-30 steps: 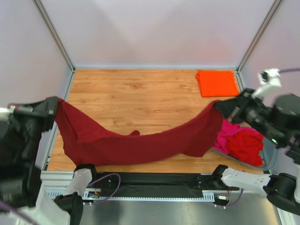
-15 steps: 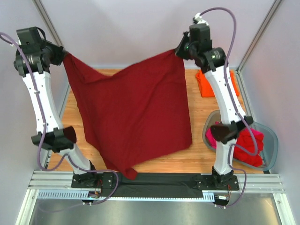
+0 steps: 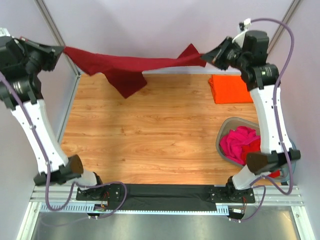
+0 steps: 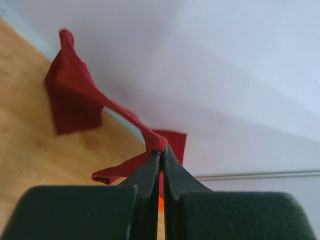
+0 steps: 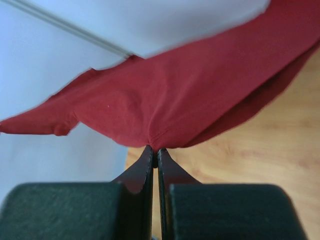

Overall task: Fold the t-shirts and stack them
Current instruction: Flatten the tshirt out

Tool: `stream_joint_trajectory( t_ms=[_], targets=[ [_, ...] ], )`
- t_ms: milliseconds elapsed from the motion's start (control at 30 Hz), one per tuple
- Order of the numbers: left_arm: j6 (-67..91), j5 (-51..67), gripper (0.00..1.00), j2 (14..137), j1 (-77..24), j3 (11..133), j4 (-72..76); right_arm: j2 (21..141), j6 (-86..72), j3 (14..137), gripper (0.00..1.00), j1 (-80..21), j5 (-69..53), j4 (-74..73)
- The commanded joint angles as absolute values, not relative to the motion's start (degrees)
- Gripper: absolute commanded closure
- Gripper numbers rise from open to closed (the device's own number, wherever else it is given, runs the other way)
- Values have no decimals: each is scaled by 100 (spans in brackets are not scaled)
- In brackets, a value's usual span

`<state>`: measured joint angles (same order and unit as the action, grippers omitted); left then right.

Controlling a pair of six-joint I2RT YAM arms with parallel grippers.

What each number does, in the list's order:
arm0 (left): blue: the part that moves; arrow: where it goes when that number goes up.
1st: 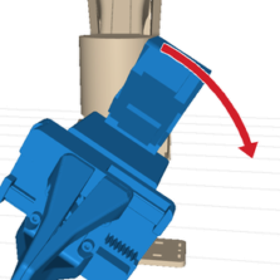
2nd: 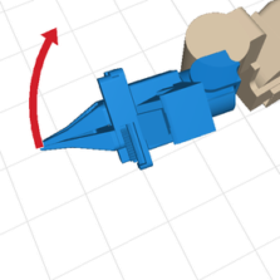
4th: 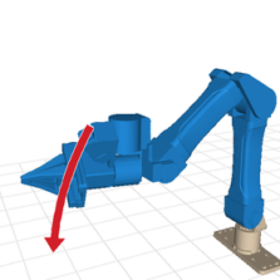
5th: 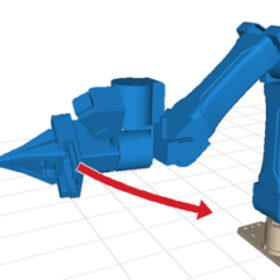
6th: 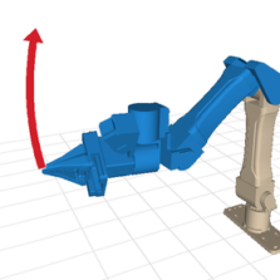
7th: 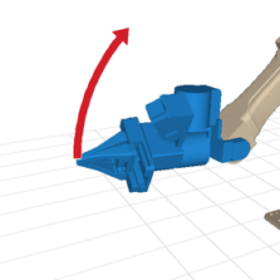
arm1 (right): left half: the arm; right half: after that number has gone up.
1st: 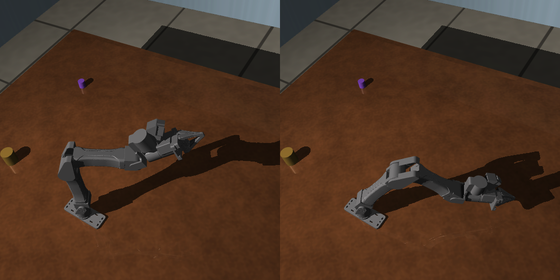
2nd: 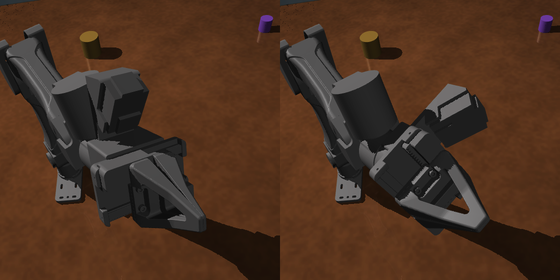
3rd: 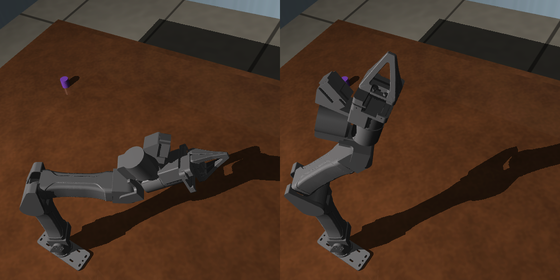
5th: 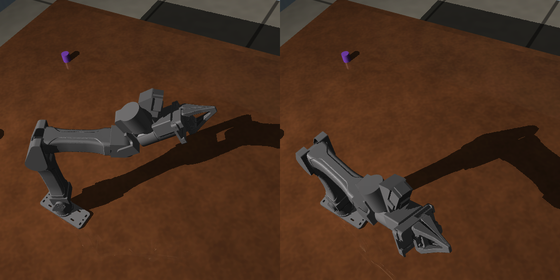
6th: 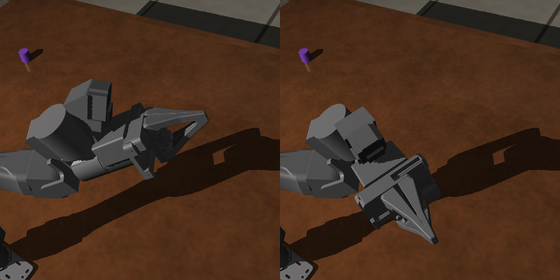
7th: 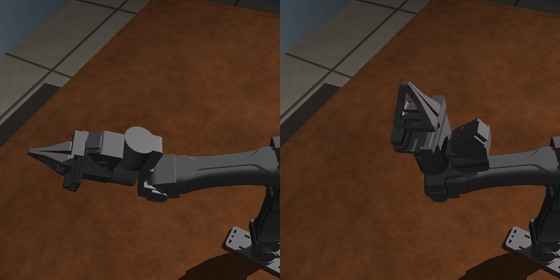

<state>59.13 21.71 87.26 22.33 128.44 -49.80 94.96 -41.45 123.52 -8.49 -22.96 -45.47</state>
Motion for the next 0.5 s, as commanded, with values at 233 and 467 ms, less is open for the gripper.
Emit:
stream_joint_trajectory(
  t_ms=[233,467],
  targets=[
    [5176,18,100,6734,1811,9097,-7093,7349,-3428,7936,100,-1142,-1521,-5616],
    [5405,-552,100,5232,1556,5706,-6767,6504,-3384,5785,100,-1213,-1196,-5422]
  ],
)
